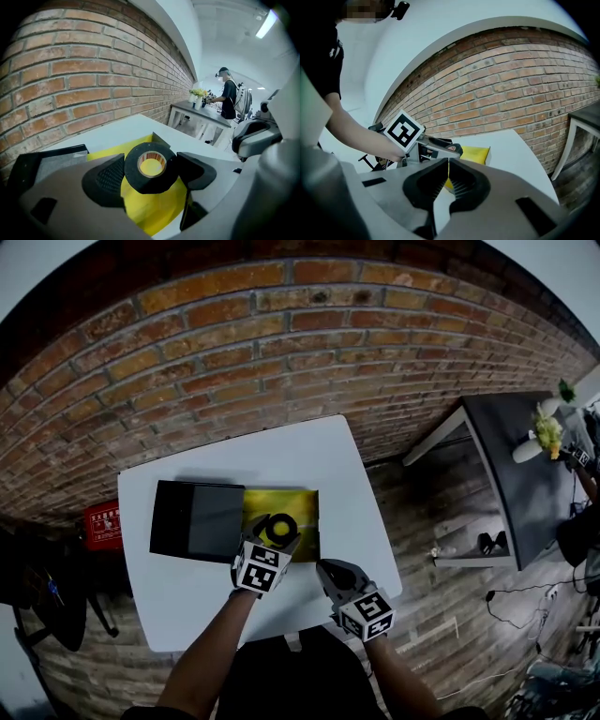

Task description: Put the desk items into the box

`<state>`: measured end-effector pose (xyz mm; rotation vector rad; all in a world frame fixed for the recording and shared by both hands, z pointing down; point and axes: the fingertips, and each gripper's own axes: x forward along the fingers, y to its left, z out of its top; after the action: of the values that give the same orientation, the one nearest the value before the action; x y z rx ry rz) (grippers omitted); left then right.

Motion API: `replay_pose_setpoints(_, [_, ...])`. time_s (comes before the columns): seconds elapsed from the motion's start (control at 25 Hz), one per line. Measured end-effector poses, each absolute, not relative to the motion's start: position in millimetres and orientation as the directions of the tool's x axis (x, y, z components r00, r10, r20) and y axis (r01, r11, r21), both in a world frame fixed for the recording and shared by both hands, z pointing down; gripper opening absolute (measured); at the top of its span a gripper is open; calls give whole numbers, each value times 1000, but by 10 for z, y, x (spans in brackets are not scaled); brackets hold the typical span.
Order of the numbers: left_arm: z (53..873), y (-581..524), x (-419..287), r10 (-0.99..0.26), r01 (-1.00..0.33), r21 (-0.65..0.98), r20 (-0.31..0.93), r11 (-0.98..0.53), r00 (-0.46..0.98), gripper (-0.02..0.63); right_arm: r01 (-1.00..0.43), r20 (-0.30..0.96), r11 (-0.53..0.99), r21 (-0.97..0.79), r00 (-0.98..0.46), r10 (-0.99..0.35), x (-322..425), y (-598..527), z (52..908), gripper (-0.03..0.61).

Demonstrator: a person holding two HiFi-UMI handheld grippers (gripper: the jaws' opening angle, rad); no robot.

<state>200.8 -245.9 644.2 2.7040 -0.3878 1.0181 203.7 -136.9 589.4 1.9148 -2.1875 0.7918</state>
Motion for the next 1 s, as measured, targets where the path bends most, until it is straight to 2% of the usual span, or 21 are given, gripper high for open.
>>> replay_pose_setpoints(0.44, [7048, -2499, 2146, -197, -385, 77, 756, -920, 624, 356, -949, 457, 32, -314, -180, -871, 2207, -1255, 6062, 23])
replay_pose_setpoints(1.0, [7258, -2634, 2133, -211, -423, 40, 823, -905, 528, 357, -944, 471, 25, -330, -187, -862, 2304, -1188, 6132, 23])
